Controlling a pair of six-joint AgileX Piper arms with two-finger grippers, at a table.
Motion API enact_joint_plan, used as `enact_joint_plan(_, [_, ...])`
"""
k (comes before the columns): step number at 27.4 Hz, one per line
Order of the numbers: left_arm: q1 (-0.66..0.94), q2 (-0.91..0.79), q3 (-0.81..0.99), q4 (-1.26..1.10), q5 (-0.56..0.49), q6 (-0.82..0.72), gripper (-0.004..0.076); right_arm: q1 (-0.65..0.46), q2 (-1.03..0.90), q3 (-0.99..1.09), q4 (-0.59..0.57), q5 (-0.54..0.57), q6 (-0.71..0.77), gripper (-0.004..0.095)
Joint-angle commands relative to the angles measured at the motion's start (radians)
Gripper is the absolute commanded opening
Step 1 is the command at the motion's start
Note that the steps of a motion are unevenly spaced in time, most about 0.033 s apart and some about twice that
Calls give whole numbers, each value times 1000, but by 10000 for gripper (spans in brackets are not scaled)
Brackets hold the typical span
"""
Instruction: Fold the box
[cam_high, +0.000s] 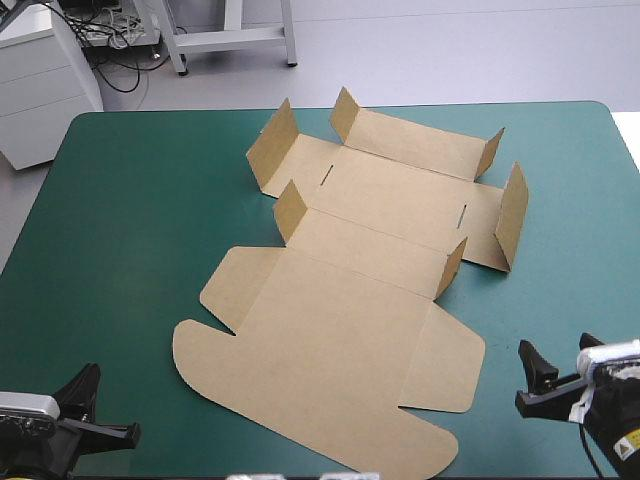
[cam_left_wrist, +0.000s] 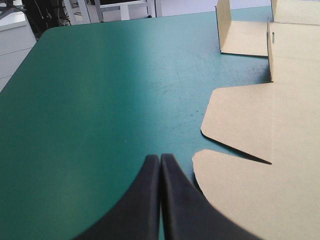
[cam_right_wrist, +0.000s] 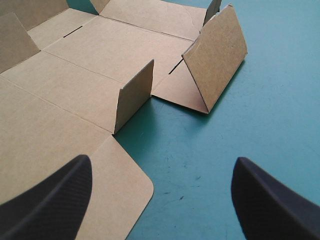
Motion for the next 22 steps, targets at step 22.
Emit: enact_joint_plan(22, [-1, -16, -17, -5, -72, 0, -32, 1, 973, -533, 199, -13, 227, 721])
